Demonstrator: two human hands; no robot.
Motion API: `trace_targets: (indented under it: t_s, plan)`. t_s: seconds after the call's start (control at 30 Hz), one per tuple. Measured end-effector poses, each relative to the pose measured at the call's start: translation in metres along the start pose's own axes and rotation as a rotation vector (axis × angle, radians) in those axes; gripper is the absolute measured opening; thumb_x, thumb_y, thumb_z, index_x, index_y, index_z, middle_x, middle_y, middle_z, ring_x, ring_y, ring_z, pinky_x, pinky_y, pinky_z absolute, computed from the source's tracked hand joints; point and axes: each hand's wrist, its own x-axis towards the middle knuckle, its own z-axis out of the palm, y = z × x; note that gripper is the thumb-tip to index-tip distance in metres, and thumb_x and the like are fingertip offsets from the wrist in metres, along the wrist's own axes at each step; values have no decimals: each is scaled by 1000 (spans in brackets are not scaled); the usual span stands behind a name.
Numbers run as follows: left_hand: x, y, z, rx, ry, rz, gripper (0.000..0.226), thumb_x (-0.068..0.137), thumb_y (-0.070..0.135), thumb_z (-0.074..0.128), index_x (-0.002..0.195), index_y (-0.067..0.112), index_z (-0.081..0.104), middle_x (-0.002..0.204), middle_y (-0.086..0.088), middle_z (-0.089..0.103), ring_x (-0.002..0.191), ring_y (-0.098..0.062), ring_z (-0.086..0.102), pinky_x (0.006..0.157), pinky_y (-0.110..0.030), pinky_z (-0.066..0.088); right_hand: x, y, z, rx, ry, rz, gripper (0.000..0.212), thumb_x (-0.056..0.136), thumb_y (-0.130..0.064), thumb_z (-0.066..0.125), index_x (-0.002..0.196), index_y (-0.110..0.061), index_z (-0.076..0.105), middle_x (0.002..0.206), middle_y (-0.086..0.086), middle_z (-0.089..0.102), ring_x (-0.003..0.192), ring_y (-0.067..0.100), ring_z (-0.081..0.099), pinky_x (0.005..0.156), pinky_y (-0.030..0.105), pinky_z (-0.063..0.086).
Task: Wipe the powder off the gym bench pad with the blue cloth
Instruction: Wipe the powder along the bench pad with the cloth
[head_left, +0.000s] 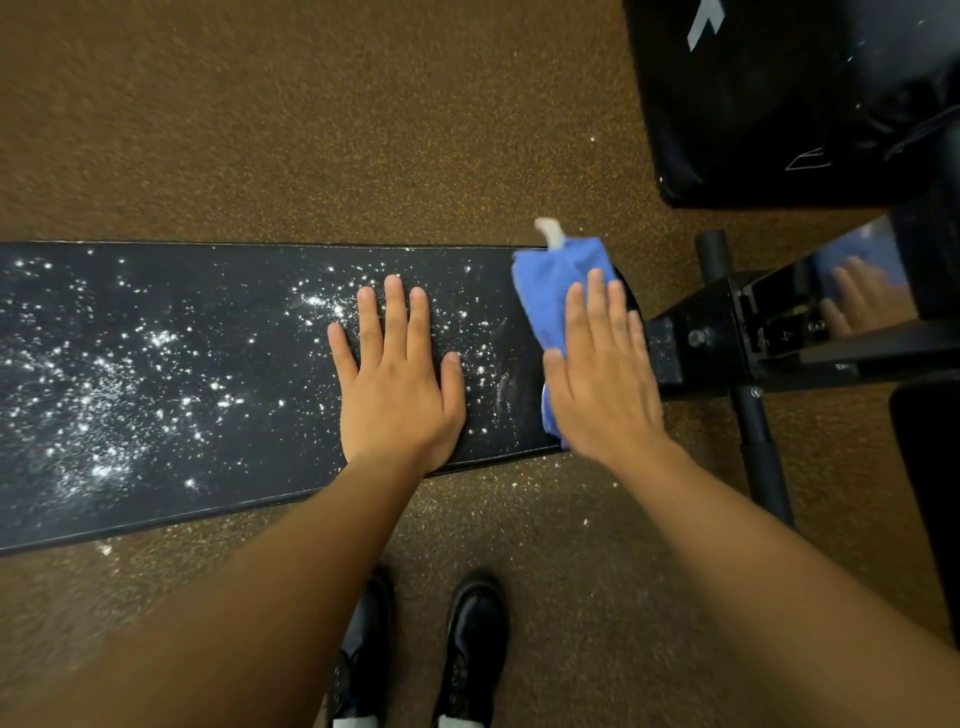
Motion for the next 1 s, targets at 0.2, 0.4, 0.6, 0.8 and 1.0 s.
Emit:
trace_targets:
  t_s: [0.2, 0.4, 0.6, 0.8, 1.0]
  plan:
    - [1, 1, 1, 1, 7, 0, 67, 99, 48, 17, 157, 16, 5, 165, -5, -6, 150, -24, -13, 120, -52, -7, 32, -49, 1, 17, 57, 9, 64, 101, -35, 21, 154, -5, 0, 162, 15, -8, 150, 29, -10, 121, 46, -2]
    - [0, 0, 2, -8, 6, 6, 67, 99, 47, 19, 157, 15, 6, 165, -6, -4, 151, -25, -11, 120, -53, -6, -7, -22, 9, -22, 20, -131, 64, 99, -37, 16, 154, -5, 2, 163, 14, -4, 150, 27, -9, 122, 45, 1]
    - [0, 0, 1, -4, 1, 5, 66, 100, 46, 19, 157, 16, 3, 165, -5, -8, 150, -24, -14, 120, -53, -7, 36, -35, -1, 38, 65, 101, 65, 100, -32, 25, 154, -2, 3, 163, 16, -5, 150, 30, -8, 122, 46, 0]
    - [1, 1, 1, -15, 3, 7, 67, 99, 47, 18, 156, 15, 4, 165, -5, -6, 150, -24, -13, 120, -53, -6, -19, -17, 7, -25, 0, -190, 66, 96, -37, 13, 153, -5, 1, 162, 16, -3, 150, 29, -7, 122, 46, 3]
    - [0, 1, 1, -11, 6, 2, 66, 101, 46, 19, 156, 15, 3, 165, -5, -7, 150, -24, -14, 120, -53, -7, 35, -14, -4, 19, 63, 91, 67, 99, -32, 27, 153, 1, 5, 162, 20, -3, 150, 33, -5, 122, 46, 3]
